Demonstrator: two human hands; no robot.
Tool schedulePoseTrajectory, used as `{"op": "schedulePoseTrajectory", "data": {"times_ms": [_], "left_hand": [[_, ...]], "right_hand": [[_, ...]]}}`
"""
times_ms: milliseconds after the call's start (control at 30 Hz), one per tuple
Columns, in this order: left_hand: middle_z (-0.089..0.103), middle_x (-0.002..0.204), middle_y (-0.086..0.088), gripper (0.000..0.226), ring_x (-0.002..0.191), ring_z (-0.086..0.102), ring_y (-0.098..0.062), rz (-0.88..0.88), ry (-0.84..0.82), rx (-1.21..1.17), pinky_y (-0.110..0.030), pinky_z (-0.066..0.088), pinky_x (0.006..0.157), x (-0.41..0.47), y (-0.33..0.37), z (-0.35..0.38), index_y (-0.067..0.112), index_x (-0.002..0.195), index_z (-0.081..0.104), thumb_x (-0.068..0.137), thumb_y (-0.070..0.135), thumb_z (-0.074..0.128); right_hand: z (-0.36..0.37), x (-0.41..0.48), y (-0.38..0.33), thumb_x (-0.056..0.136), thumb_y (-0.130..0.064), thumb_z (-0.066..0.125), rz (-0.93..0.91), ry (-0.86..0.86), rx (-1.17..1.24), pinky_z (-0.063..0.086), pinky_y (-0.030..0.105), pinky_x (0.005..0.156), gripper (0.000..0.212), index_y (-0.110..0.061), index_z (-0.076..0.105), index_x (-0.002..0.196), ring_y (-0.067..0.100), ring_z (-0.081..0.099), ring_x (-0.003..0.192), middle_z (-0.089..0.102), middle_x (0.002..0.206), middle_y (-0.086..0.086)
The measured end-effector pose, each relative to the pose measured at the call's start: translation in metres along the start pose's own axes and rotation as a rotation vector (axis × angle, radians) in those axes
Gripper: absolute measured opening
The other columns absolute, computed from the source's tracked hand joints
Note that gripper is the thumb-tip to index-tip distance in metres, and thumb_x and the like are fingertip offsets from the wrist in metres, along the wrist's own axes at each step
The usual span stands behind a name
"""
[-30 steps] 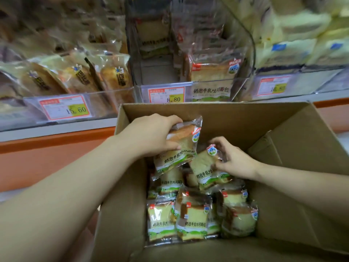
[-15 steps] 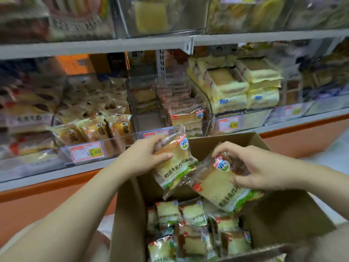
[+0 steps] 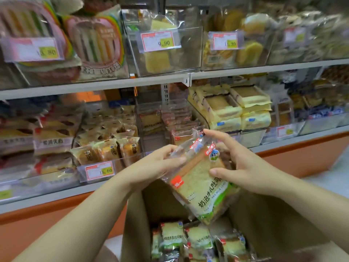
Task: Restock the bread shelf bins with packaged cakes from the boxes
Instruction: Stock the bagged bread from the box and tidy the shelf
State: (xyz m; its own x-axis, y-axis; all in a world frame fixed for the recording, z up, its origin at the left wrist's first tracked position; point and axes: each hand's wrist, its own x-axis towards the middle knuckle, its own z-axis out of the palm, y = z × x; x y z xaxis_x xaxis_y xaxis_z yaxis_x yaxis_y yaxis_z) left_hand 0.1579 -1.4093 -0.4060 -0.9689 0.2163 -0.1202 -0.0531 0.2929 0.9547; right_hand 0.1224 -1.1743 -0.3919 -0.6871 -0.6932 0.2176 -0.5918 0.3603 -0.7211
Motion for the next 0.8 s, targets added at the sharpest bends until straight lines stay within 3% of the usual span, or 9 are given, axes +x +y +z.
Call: {"op": "schedulePoseTrajectory", "data": {"times_ms": [100, 167, 233, 300, 400, 533, 600, 700, 800], "left_hand": [[0.068, 0.116, 0.007, 0.049, 0.105, 0.065, -0.009, 0.011, -0.001, 0.015, -0.036, 0.050, 0.097, -0.001, 0.007, -0.001, 0.023, 0.122, 0.055, 0.085, 0.055, 0.060], [0.066, 0.118, 0.013, 0.060, 0.107, 0.064, -0.004, 0.039, -0.035, 0.093, -0.027, 0.051, 0.094, -0.001, 0.015, -0.008, 0.030, 0.124, 0.052, 0.074, 0.060, 0.065], [0.064, 0.118, 0.018, 0.071, 0.106, 0.062, 0.001, 0.032, -0.074, 0.223, -0.024, 0.050, 0.092, -0.001, 0.026, -0.016, 0.035, 0.126, 0.047, 0.065, 0.055, 0.078], [0.060, 0.116, 0.023, 0.079, 0.103, 0.061, 0.003, 0.029, -0.045, 0.435, -0.021, 0.052, 0.089, 0.002, 0.039, -0.022, 0.039, 0.130, 0.038, 0.065, 0.050, 0.082], [0.055, 0.118, 0.019, 0.082, 0.103, 0.059, -0.001, 0.095, 0.081, 0.700, -0.022, 0.054, 0.085, 0.011, 0.052, -0.031, 0.040, 0.137, 0.028, 0.072, 0.041, 0.079], [0.054, 0.111, 0.017, 0.081, 0.096, 0.059, -0.004, 0.193, 0.291, 0.976, -0.027, 0.056, 0.080, 0.025, 0.054, -0.046, 0.041, 0.137, 0.025, 0.073, 0.041, 0.075], [0.055, 0.115, 0.013, 0.083, 0.100, 0.057, -0.009, 0.296, 0.451, 1.164, -0.031, 0.052, 0.086, 0.034, 0.047, -0.056, 0.038, 0.139, 0.026, 0.070, 0.044, 0.072], [0.054, 0.125, 0.005, 0.083, 0.112, 0.052, -0.017, 0.344, 0.587, 1.361, -0.037, 0.038, 0.101, 0.051, 0.034, -0.073, 0.034, 0.143, 0.027, 0.073, 0.044, 0.070], [0.054, 0.127, 0.002, 0.083, 0.115, 0.051, -0.022, 0.280, 0.670, 1.441, -0.039, 0.034, 0.104, 0.070, 0.025, -0.088, 0.031, 0.144, 0.029, 0.073, 0.044, 0.070]], "right_hand": [[-0.001, 0.004, -0.002, 0.086, -0.016, 0.068, -0.012, 0.012, -0.002, 0.040, 0.011, 0.073, 0.079, -0.056, 0.023, 0.137, -0.006, 0.051, 0.076, 0.050, 0.080, -0.036], [-0.001, 0.008, -0.002, 0.086, -0.017, 0.068, -0.028, 0.039, 0.002, 0.044, 0.015, 0.079, 0.079, -0.057, 0.023, 0.137, -0.003, 0.056, 0.086, 0.057, 0.095, -0.027], [0.002, 0.014, -0.001, 0.087, -0.015, 0.068, -0.057, 0.074, 0.024, 0.045, 0.012, 0.086, 0.079, -0.055, 0.023, 0.138, -0.003, 0.057, 0.101, 0.056, 0.109, -0.021], [0.005, 0.024, 0.000, 0.087, -0.013, 0.067, -0.094, 0.110, 0.024, 0.041, 0.004, 0.086, 0.081, -0.054, 0.020, 0.138, -0.010, 0.052, 0.108, 0.050, 0.114, -0.027], [0.012, 0.042, 0.003, 0.085, -0.012, 0.068, -0.131, 0.188, 0.020, 0.041, 0.003, 0.088, 0.088, -0.059, 0.012, 0.135, -0.014, 0.048, 0.112, 0.046, 0.118, -0.029], [0.017, 0.072, 0.013, 0.081, -0.013, 0.073, -0.122, 0.321, -0.011, 0.041, 0.003, 0.088, 0.097, -0.050, 0.005, 0.139, -0.009, 0.052, 0.108, 0.051, 0.110, -0.019], [0.014, 0.086, 0.021, 0.079, -0.019, 0.076, -0.094, 0.354, -0.070, 0.039, 0.008, 0.095, 0.099, -0.047, 0.004, 0.141, -0.006, 0.049, 0.111, 0.048, 0.115, -0.019], [0.004, 0.105, 0.036, 0.081, -0.026, 0.074, 0.005, 0.295, -0.204, 0.033, 0.023, 0.106, 0.090, -0.037, 0.015, 0.148, 0.003, 0.039, 0.128, 0.042, 0.137, -0.012], [-0.003, 0.124, 0.049, 0.085, -0.031, 0.069, 0.075, 0.174, -0.393, 0.031, 0.027, 0.108, 0.077, -0.033, 0.024, 0.148, 0.008, 0.033, 0.136, 0.035, 0.149, -0.010]]}}
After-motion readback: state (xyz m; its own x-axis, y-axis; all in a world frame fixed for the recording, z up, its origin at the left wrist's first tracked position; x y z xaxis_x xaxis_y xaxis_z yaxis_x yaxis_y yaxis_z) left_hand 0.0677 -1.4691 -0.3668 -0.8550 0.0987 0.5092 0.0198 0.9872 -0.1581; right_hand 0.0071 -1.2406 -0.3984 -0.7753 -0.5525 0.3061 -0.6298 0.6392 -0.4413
